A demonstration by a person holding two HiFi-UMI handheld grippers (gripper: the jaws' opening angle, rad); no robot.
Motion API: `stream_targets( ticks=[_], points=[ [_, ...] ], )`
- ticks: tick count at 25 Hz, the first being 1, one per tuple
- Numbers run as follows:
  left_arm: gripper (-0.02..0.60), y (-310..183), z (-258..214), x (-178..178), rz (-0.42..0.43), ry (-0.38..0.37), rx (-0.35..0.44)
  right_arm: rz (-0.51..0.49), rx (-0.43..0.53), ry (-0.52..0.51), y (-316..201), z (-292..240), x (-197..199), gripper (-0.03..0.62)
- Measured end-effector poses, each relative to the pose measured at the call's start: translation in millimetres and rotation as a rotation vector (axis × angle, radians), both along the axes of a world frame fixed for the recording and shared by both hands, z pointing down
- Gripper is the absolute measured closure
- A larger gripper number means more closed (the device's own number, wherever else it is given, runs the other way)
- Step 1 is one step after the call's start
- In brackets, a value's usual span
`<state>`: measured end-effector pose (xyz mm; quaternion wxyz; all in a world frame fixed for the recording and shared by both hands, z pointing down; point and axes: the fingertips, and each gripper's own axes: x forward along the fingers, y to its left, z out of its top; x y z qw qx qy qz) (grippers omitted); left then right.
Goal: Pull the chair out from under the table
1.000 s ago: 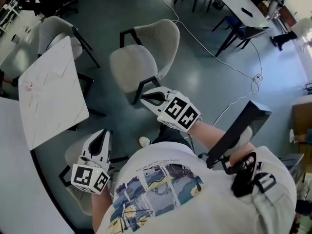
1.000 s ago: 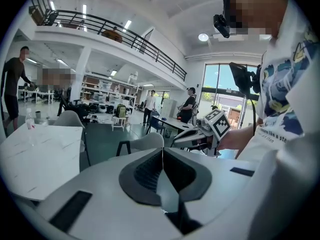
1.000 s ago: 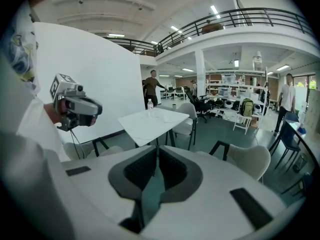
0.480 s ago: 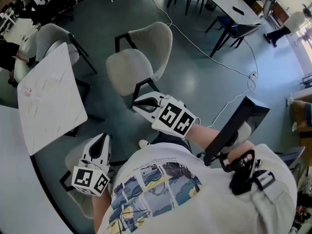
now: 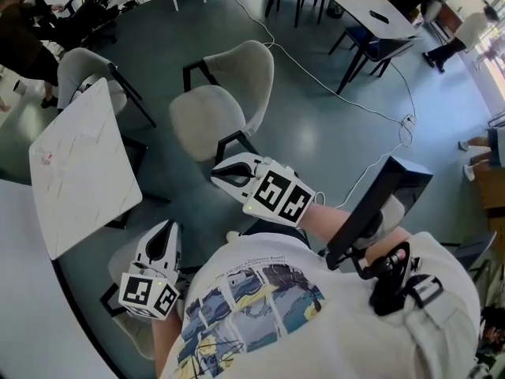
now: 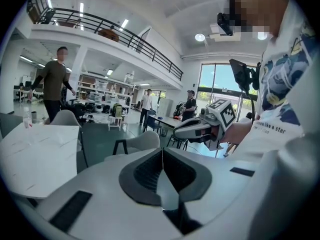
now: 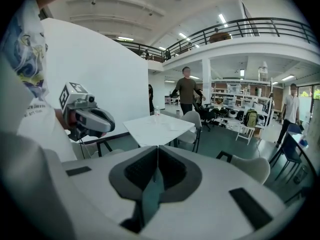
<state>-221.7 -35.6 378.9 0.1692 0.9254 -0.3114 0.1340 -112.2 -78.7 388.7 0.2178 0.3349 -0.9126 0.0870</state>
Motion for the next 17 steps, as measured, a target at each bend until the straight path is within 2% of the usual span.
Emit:
stream_targets(
  ticks=[17],
  points=[
    [0.568, -20.2, 6.7, 22.8, 0.015, 0.002, -0.024, 0.009, -0.013, -0.002, -21.5, 9.2, 22.7, 0.58]
  ],
)
